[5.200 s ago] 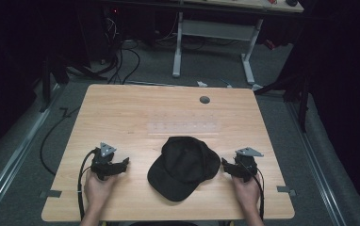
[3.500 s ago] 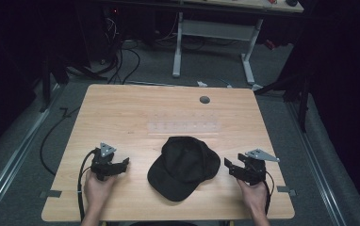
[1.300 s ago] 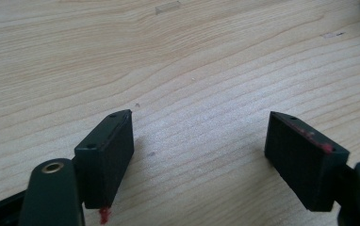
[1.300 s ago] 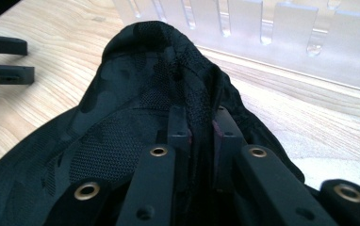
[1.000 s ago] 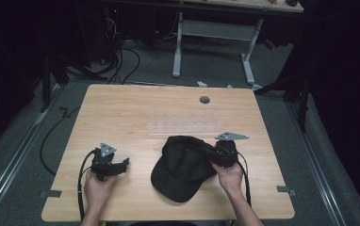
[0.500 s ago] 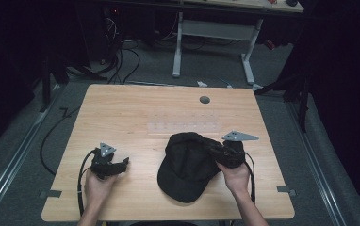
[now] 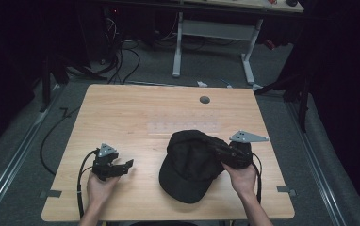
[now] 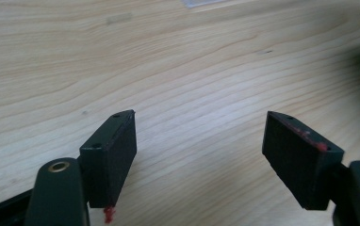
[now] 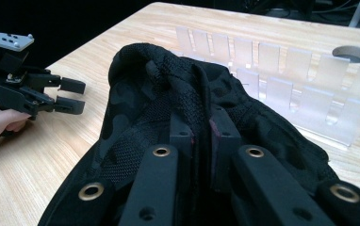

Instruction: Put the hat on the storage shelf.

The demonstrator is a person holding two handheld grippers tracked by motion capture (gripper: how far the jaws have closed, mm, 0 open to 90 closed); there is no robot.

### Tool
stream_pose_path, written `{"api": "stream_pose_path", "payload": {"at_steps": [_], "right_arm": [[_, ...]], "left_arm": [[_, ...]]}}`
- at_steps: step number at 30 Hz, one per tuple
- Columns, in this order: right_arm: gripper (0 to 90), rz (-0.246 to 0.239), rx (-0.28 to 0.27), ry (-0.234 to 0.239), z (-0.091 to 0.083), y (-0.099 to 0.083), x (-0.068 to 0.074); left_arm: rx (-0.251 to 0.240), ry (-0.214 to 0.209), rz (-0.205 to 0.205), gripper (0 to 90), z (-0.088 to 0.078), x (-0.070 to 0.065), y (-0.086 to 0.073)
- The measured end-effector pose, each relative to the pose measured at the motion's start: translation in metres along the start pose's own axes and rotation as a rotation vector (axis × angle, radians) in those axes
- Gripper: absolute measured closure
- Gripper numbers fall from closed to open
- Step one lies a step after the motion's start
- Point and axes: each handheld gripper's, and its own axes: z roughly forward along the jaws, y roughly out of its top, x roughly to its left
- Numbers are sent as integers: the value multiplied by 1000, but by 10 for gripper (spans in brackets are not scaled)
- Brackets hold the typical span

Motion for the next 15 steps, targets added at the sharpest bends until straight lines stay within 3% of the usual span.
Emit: {"api": "stream_pose_path", "payload": {"at_steps": [5, 15], "right_arm": [[828, -7, -9, 10, -4, 1, 2], [828, -18, -14, 26, -6, 1, 5]], "left_arm": [[-6, -82, 23, 261, -4, -10, 8], [13, -241, 110, 266, -8, -41, 23]]}}
